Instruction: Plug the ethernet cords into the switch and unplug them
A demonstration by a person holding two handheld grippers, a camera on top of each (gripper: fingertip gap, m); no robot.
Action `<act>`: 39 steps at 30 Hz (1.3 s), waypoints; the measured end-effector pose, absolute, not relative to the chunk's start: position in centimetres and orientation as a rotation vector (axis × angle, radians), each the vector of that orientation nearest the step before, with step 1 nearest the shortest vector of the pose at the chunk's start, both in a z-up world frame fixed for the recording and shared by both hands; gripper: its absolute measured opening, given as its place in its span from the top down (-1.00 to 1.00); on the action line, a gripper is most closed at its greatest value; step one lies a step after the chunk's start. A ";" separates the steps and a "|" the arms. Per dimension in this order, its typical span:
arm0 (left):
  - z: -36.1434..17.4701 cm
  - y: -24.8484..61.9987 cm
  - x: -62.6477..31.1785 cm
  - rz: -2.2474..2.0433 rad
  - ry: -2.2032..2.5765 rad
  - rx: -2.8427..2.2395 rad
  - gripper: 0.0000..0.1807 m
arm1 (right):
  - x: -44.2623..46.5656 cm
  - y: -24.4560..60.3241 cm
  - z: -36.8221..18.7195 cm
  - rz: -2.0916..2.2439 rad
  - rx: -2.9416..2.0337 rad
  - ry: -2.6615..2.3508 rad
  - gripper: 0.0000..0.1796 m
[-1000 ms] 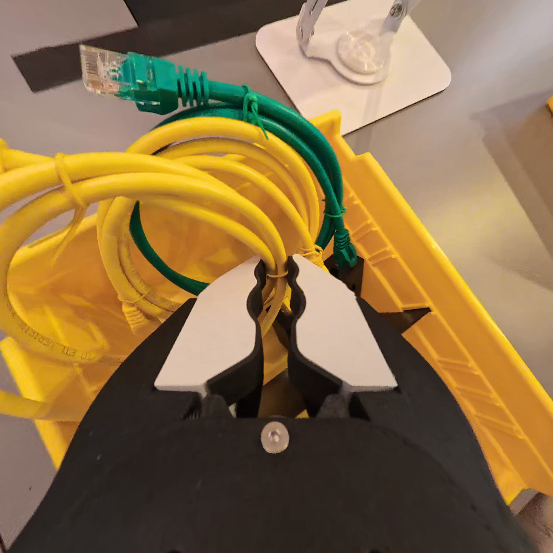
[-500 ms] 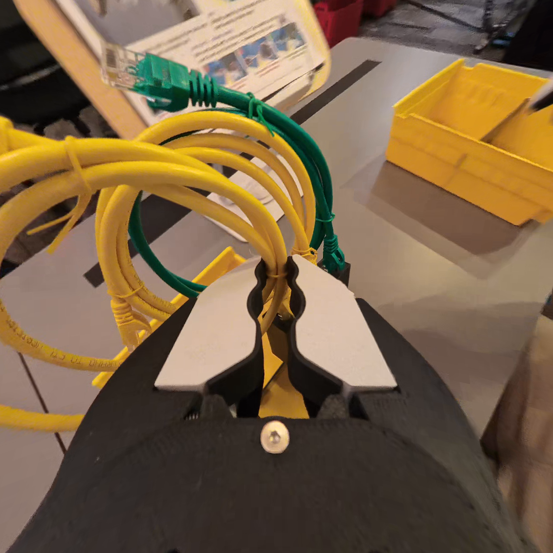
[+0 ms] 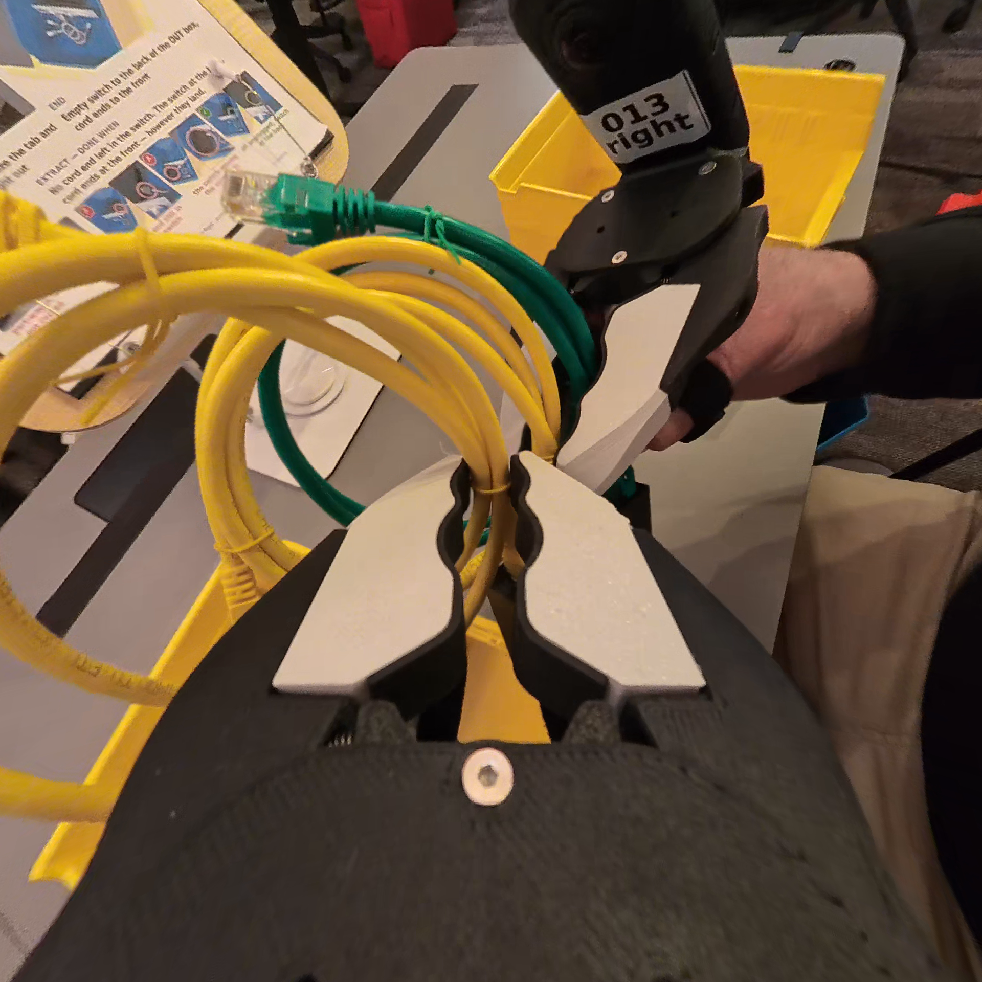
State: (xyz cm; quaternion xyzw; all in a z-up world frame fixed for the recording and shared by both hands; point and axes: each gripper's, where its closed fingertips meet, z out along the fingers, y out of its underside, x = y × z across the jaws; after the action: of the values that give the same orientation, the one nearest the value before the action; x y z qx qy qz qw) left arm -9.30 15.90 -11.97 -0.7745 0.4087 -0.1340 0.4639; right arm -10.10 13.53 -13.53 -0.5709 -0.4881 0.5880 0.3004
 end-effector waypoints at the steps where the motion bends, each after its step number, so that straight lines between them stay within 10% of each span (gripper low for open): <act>1: -11.9 16.0 -9.2 -0.355 0.988 -1.893 0.82 | -9.9 13.7 -13.5 1.556 -1.508 -1.279 0.84; 16: -12.7 15.3 -7.4 -0.885 0.705 -1.839 0.20 | -4.4 18.1 -7.4 1.841 -1.245 -0.765 0.84; 34: -10.7 14.2 -4.4 -1.394 0.470 -1.550 0.67 | -6.0 16.5 -7.3 1.923 -1.160 -0.688 0.83; 39: -10.1 14.3 -5.4 -1.430 0.441 -1.540 0.67 | -5.6 16.9 -7.2 1.896 -1.181 -0.729 0.53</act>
State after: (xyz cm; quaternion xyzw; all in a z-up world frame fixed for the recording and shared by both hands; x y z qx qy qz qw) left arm -5.41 14.31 -10.12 -0.6304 0.1805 -0.5852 0.4770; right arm -5.63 16.89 -7.16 -0.4637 -0.2864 0.7446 0.3854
